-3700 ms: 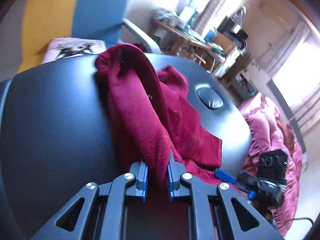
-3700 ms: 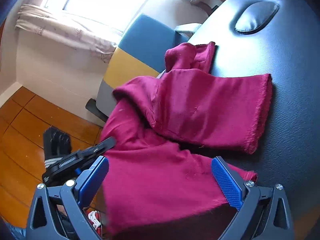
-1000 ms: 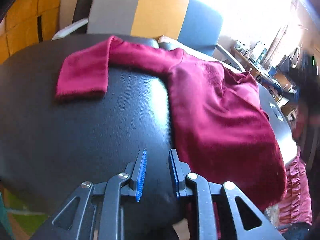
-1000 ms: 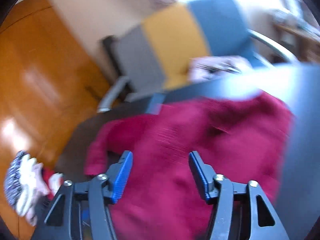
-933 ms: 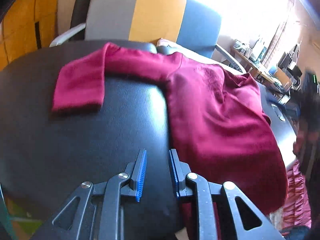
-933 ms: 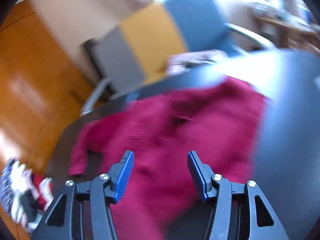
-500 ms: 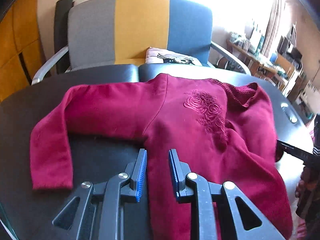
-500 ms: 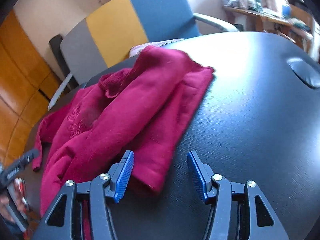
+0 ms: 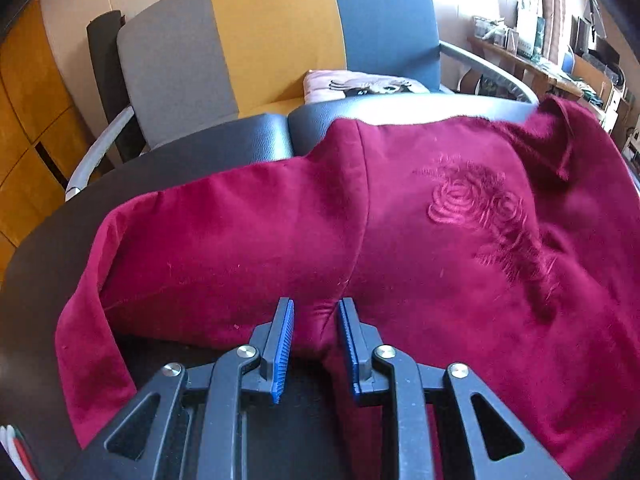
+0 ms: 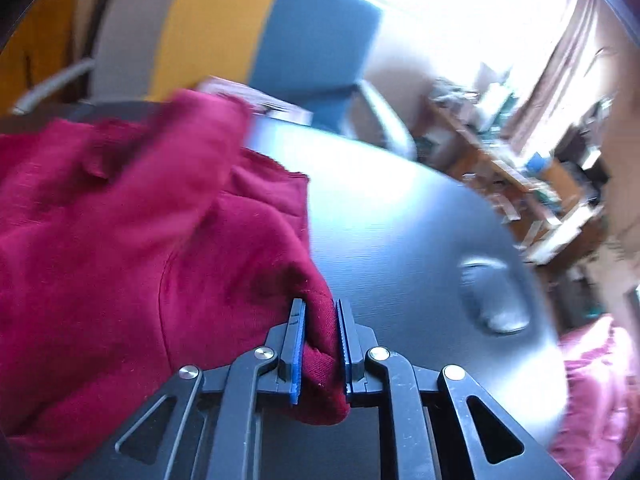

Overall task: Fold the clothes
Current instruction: 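Spread the sweatshirt flat on the table with both grippers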

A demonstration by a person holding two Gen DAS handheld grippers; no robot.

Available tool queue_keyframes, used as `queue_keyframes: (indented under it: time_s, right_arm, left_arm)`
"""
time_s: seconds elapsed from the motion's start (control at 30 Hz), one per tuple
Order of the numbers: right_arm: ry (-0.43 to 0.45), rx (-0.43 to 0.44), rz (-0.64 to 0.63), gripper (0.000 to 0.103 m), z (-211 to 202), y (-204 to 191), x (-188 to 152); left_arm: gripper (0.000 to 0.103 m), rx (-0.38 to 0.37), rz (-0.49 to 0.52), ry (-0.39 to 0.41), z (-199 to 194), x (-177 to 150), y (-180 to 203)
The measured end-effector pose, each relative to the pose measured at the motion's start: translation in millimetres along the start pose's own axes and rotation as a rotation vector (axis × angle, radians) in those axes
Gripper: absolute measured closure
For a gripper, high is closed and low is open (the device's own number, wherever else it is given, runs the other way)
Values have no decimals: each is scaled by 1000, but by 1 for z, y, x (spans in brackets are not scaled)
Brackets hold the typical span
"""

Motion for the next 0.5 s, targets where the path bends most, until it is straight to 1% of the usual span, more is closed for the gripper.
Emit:
queue_keyframes:
  time_s: [0.13, 0.17, 0.27, 0.37, 0.4, 0.43, 0.47, 0.5]
  right_arm:
    - [-49, -135, 24, 89, 24, 57, 2]
    - [-60, -148, 34, 89, 31, 63, 11]
    - [-107, -110, 94, 85, 38, 70, 18]
    - [-91, -120, 104, 83, 36, 67, 22]
    - [-65, -129, 118, 76, 32, 68, 24]
    - [-32, -141, 124, 64, 28, 67, 29]
    - [6, -153, 129, 55, 19, 64, 34]
    - [55, -157, 143, 39, 5, 61, 39]
  left_arm:
    - [77, 51, 75, 13, -2, -8, 2]
    - [76, 58, 86, 17, -3, -11, 2]
    - [75, 60, 79, 21, -6, -16, 0]
    - [76, 52, 61, 24, -12, -18, -5]
    - [76, 39, 45, 32, -16, -20, -10]
    - [76, 20, 15, 37, -20, -23, -16]
    - [76, 0, -22, 42, -25, -27, -23]
    - [76, -18, -60, 51, -31, -30, -31]
Point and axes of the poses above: each gripper's, at about its wrist camera, not at the fingertips, and z roughly the way its jaws point, y to its right, x to its top, the point moved 8 cm from there along z, roughly the way its jaws point, and after that the axes turned 3 degrees about -x, right-handed, at the moved point
